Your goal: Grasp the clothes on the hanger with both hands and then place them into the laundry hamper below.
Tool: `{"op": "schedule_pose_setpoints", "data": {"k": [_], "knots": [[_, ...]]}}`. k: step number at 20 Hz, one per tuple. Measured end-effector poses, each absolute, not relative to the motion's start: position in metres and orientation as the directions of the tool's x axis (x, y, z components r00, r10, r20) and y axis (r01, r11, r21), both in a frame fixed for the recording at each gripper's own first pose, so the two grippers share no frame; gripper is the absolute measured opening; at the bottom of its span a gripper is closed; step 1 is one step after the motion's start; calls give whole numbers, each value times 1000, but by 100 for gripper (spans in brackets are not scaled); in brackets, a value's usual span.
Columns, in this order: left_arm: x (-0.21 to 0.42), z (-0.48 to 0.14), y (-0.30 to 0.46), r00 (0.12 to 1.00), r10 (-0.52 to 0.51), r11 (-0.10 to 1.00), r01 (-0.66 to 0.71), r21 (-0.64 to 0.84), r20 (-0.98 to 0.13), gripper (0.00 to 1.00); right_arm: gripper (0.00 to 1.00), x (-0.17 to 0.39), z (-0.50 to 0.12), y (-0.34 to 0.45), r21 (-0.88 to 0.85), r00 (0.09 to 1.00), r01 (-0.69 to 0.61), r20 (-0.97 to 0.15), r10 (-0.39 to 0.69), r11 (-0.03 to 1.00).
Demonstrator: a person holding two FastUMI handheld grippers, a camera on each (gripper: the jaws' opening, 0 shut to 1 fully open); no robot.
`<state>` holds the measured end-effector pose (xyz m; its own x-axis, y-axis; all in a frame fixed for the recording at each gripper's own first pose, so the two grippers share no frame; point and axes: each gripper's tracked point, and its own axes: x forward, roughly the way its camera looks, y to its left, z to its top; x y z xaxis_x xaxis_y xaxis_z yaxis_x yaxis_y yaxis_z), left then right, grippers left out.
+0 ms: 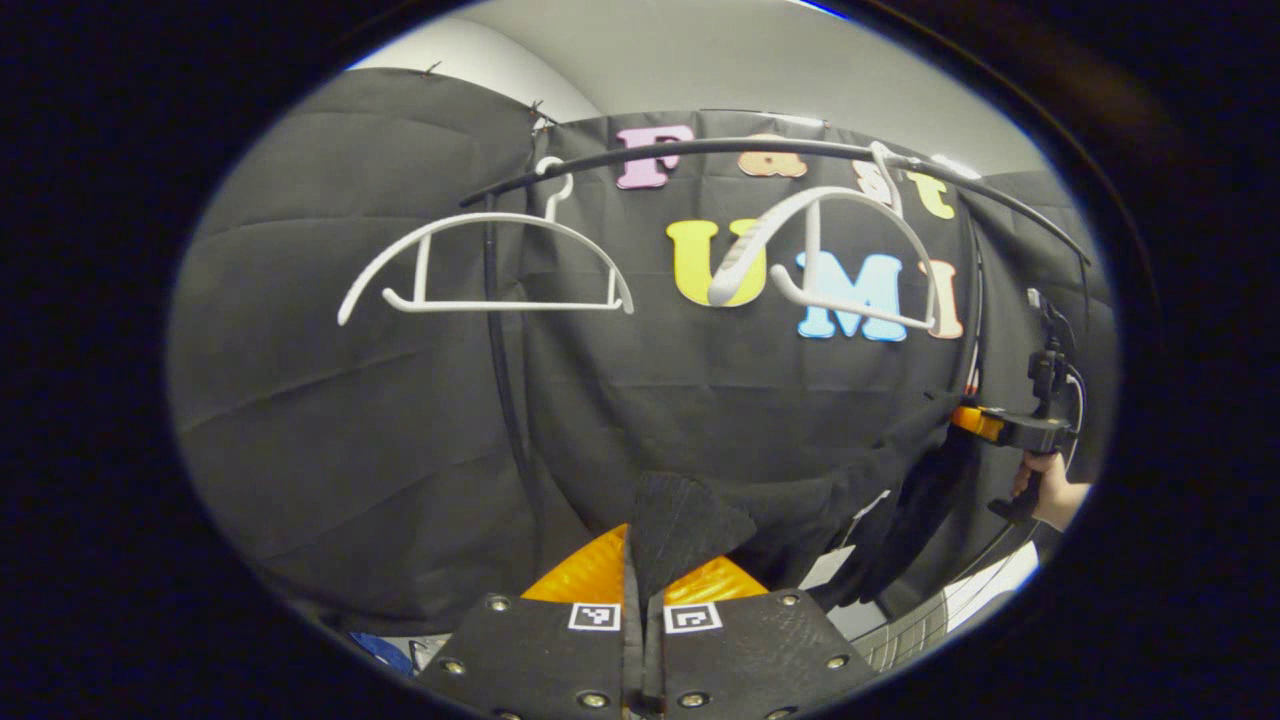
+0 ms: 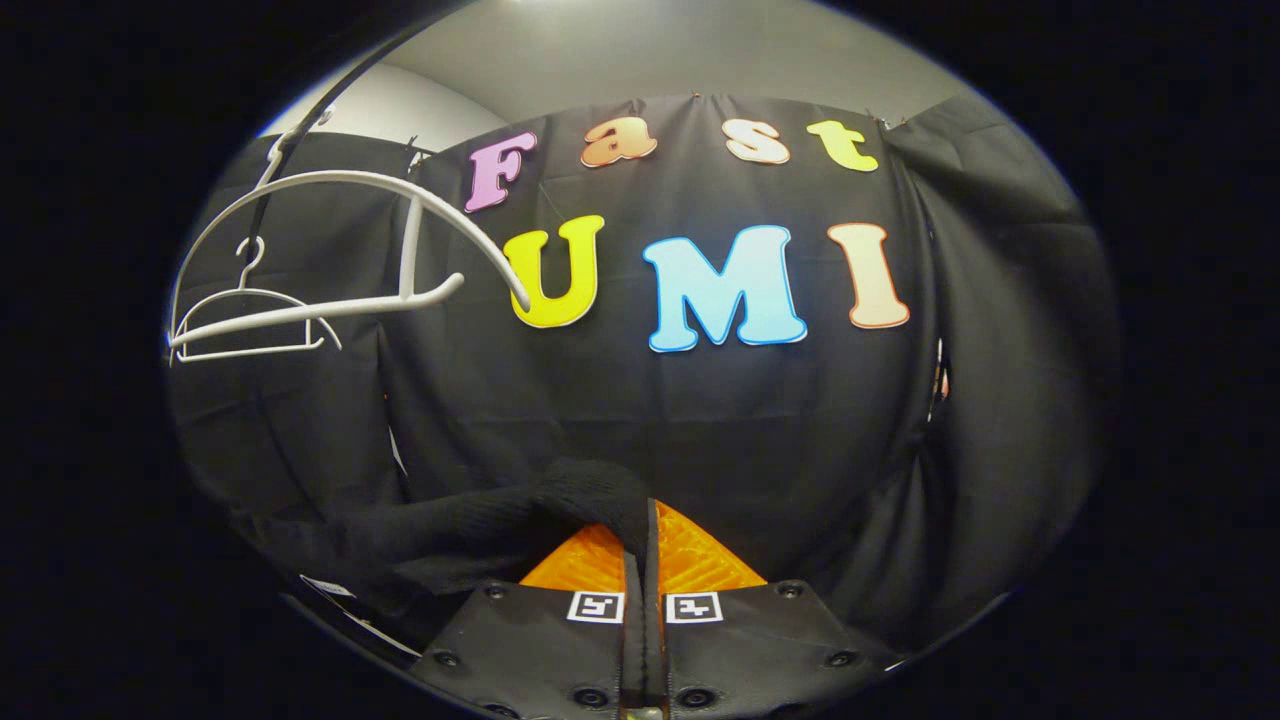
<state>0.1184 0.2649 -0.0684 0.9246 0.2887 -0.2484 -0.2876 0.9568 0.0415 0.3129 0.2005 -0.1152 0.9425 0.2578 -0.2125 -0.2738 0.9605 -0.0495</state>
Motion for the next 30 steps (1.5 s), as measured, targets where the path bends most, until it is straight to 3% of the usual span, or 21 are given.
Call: {"op": "schedule_pose_setpoints", "data": {"k": [7,15,23,30], "knots": [[124,-103,252,959,88,996,-91,2,-268,1,1,236,-127,186,-117,955,-182,-256,147,976],[136,-148,224,942,-96,995,97,-14,-320,0,1,149,-167,192,-126,928,-145,-362,91,981],[130,-211,189,884,-205,975,224,-4,-420,1,5,93,-221,192,-98,873,-110,-486,48,989],[115,-272,182,844,-196,975,224,-6,-499,2,1,68,-270,186,4,797,-29,-603,26,1000]]}}
